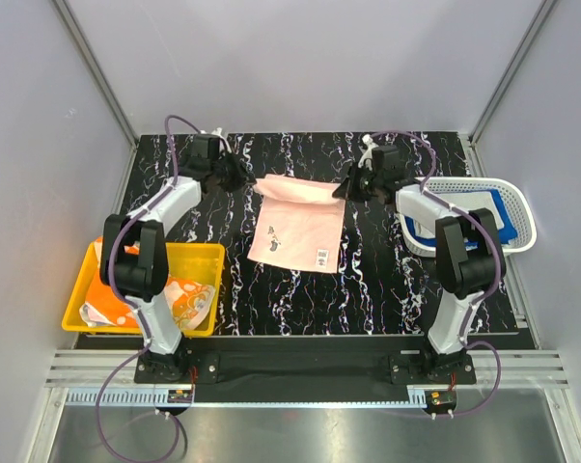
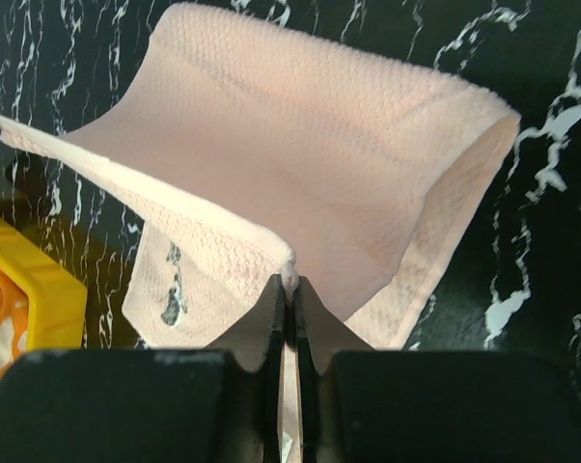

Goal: Fold and stack the towels
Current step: Fold the towel

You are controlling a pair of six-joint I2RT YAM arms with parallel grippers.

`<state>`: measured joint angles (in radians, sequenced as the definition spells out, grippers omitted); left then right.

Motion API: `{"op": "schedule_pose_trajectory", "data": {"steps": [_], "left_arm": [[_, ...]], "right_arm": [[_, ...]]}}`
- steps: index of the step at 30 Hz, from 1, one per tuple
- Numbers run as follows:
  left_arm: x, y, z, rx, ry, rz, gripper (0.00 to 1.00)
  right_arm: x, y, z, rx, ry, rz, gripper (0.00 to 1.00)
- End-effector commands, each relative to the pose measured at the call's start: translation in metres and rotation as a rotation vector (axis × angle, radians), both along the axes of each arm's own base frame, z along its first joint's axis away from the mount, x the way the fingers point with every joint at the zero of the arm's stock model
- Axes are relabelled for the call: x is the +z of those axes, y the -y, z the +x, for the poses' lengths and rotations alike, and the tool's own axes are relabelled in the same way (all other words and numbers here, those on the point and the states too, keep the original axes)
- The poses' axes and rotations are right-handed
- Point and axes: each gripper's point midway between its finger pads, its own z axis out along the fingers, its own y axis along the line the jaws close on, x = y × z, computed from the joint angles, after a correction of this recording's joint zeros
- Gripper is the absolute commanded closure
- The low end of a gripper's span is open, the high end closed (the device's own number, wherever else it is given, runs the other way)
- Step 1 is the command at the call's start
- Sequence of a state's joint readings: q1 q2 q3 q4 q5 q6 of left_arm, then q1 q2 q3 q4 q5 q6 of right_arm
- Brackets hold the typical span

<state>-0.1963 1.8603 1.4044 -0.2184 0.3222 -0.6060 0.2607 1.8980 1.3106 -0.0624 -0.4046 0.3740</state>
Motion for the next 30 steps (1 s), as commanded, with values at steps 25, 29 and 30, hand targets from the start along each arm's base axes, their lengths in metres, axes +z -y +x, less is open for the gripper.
{"op": "schedule_pose_trajectory", "data": {"steps": [25,29,30], "left_arm": [[-0.012,-0.015,-0.091,0.043,-0.013,0.155,1.0],[-0.015,-0.016,-0.096,0.041,-0.018,0.157,1.0],[-0.016,-0.016,-0.097,0.04,-0.021,0.159,1.0]], "right_arm": [[0.019,-0.006,-0.097,0.011,0.074,-0.034,1.0],[0.015,-0.006,-0.103,0.017,0.065,-0.036,1.0],[0.015,-0.007,-0.104,0.02,0.065,-0.036,1.0]]}}
